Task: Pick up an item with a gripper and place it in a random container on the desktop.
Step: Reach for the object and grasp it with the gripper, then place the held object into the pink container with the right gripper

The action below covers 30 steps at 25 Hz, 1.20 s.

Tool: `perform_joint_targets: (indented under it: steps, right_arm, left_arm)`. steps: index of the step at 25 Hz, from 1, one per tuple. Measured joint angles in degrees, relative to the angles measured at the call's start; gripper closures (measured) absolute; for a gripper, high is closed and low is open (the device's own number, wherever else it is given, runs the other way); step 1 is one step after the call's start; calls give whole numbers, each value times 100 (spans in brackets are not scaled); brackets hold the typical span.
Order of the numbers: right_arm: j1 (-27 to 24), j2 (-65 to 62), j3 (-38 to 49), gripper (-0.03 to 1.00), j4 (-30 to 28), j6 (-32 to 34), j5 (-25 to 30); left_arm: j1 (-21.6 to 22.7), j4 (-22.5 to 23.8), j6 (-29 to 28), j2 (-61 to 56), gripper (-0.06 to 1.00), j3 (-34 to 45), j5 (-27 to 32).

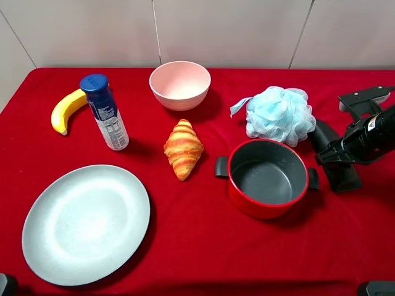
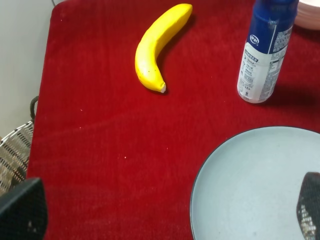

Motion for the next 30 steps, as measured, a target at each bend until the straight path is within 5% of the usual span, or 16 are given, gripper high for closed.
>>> perform_joint_targets:
  steps: [8,18,30]
  right_arm:
    - [0,-60,-68,61,0,0,187]
    - [0,-476,-265,78,-64,0,1168]
    - [0,-1170,-265,81,-64,0,1414]
  left_arm:
    - [0,0,0,0,-4,0,0]
    - [0,0,0,0,-4,0,0]
    - [0,0,0,0,-4,0,0]
